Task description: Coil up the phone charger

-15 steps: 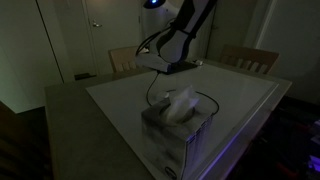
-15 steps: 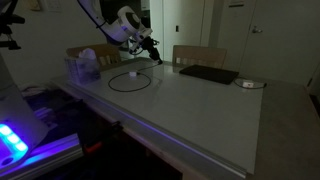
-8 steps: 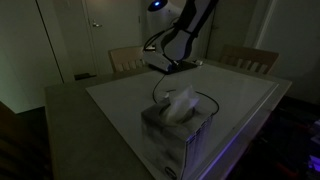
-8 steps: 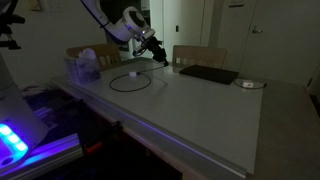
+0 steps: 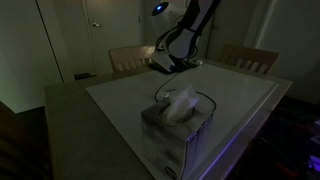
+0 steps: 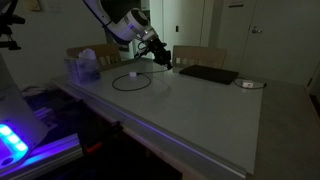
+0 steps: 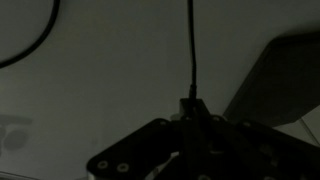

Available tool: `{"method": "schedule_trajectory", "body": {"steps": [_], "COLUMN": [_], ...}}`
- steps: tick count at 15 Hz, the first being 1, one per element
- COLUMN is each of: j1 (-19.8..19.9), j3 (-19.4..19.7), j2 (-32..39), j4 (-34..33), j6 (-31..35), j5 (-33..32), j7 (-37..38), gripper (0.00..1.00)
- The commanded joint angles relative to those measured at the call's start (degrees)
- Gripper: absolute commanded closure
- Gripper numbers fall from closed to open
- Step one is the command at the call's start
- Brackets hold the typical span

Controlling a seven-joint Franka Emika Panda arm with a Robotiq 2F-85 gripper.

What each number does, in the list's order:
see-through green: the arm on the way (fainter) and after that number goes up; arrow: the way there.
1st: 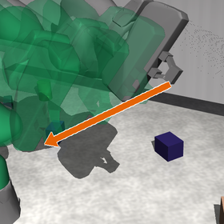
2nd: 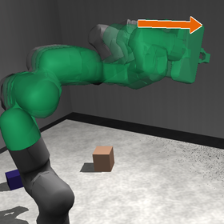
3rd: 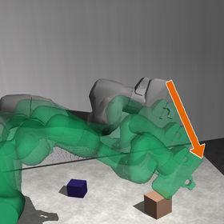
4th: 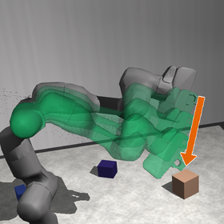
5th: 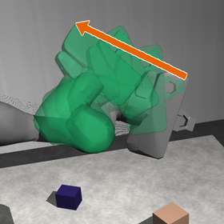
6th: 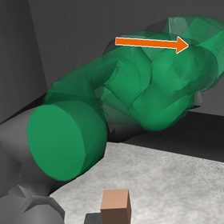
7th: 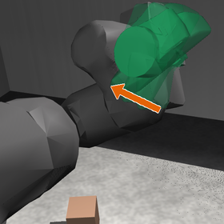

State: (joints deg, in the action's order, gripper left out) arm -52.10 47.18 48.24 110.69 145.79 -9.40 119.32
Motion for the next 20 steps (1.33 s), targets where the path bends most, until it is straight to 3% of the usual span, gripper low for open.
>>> {"method": "schedule_trajectory", "body": {"steps": [1, 5, 15, 20], "j1": [2.25, 5.45, 18.16, 25.17], "j3": [-2.14, -6.06, -18.88, -25.02], "j2": [-3.75, -5.78, -9.78, -12.11], "j4": [0.99, 1.96, 6.61, 7.20], "j6": [-3.40, -1.16, 3.99, 4.86], "j5": [-2.93, -1.54, -1.76, -2.15], "j7": [2.20, 6.34, 20.34, 20.90], "gripper": [0.98, 0.98, 0.98, 0.98]}}
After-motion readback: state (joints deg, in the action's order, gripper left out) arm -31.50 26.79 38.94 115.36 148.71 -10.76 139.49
